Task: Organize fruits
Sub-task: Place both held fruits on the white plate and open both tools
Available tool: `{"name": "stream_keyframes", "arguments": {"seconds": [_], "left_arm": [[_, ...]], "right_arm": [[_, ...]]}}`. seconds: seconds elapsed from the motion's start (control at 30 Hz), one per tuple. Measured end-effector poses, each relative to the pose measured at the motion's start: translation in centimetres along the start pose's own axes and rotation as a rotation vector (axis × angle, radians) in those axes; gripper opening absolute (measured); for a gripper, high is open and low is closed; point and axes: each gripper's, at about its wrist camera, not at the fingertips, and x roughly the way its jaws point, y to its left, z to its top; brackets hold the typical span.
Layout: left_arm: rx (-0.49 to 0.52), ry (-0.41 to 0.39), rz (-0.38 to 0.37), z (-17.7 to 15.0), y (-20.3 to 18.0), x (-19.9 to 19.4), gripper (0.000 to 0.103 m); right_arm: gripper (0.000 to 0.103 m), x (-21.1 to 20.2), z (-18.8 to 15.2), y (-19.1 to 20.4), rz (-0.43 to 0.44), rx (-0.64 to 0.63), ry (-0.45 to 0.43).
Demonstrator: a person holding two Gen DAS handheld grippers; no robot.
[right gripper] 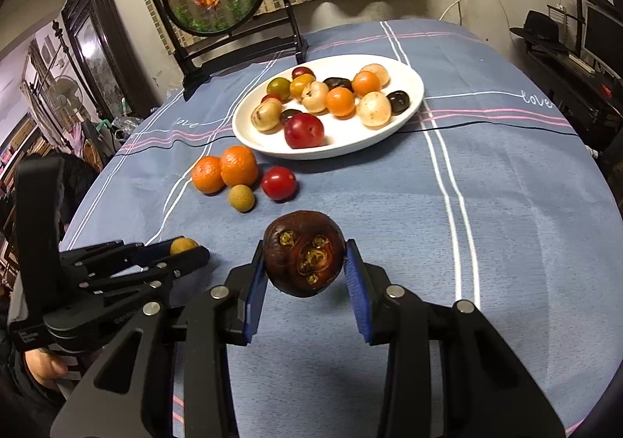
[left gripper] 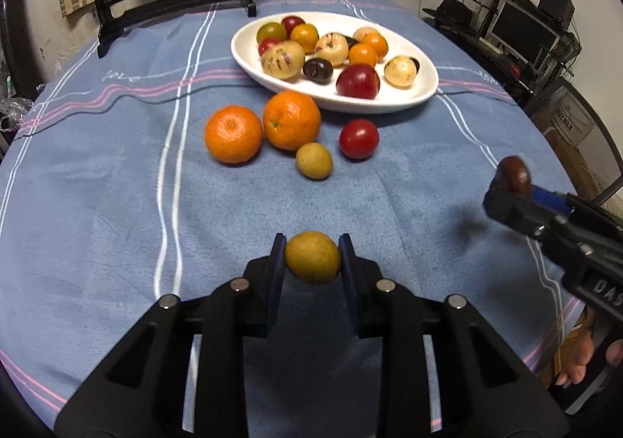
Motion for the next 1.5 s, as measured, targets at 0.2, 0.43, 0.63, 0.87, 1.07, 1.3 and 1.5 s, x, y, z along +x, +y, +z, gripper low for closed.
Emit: {"name": "stream_keyframes", "arguments": {"seconds": [0.2,0.43,0.63,0.87,1.07,1.3,1.5], "left_arm": [[-0.001,-0.033,-0.010,1.3,0.9,-1.1,0.027],[-0.008,-0.052,-0.047,6.3,2.4,-1.2,0.027],[-0.010,-0.064,-0.057,12.7,2.2,0.7,0.028],[0.011,-0.043,-0.033,19.2,0.1,5.7,0.028],[0.005,0.017,-0.036,20.2,-0.1,9.7,0.028],[0.021,0.016,-0.021,20.8,-0.3,10.9,0.028],[0.039,-0.002,-0.001,21.2,-0.7,10.6,0.053]], "right_arm": [[0.039,0.7,0.5,0.6,-0.005,-0.013,0.016],[0.039,1.3,2.7,0.7,0.001,-0.041,0.017],[0.039,2.4,6.9,0.7,-0.037,-0.084,0.007],[0.039,7.0,11.9,-0.2,-0.072,-0.078,0.054],[0.039,9.9,12.4,-2.3,-0.048,0.007,0.065],[0.039,11.0,12.3,-2.5,-0.038,0.004,0.073],[0.068,10.6,12.5,-2.0,-0.066,-0.022,0.015]]}}
